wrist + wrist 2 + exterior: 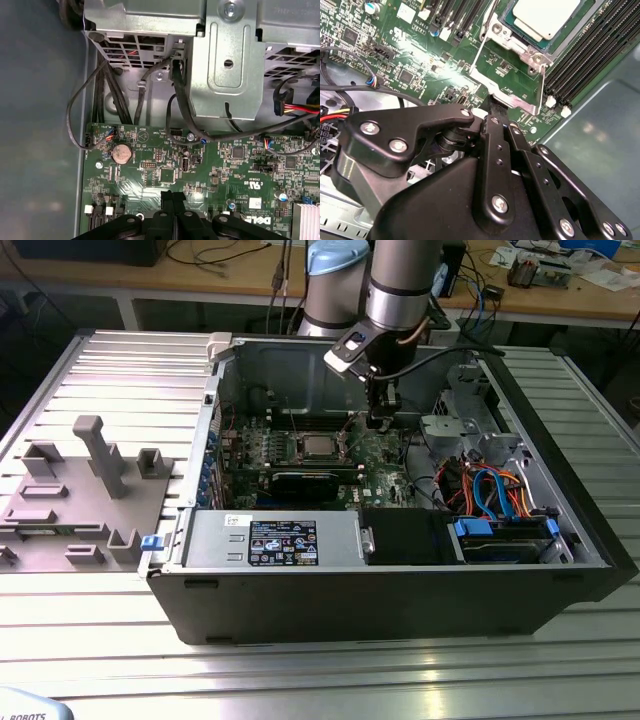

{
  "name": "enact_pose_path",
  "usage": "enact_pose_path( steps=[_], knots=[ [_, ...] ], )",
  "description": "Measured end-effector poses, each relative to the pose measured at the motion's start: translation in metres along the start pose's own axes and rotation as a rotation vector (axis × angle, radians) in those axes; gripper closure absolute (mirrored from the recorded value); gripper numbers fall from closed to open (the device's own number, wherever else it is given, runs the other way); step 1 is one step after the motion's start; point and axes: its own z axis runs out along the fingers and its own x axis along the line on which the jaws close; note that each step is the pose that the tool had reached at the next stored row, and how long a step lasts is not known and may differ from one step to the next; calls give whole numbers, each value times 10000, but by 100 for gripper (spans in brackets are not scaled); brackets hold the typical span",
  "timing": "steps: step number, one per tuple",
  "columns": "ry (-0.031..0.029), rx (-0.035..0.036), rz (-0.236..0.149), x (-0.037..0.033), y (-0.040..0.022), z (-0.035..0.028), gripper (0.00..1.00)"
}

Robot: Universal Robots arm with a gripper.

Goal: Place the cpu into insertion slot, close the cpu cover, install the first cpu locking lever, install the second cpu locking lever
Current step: 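Close the cpu cover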

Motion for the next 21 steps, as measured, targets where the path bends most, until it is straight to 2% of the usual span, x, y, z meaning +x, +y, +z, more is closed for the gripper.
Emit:
enact_pose_path(
  steps=[21],
  knots=[
    [0,-1,-1,11,-181,0,89]
  ],
)
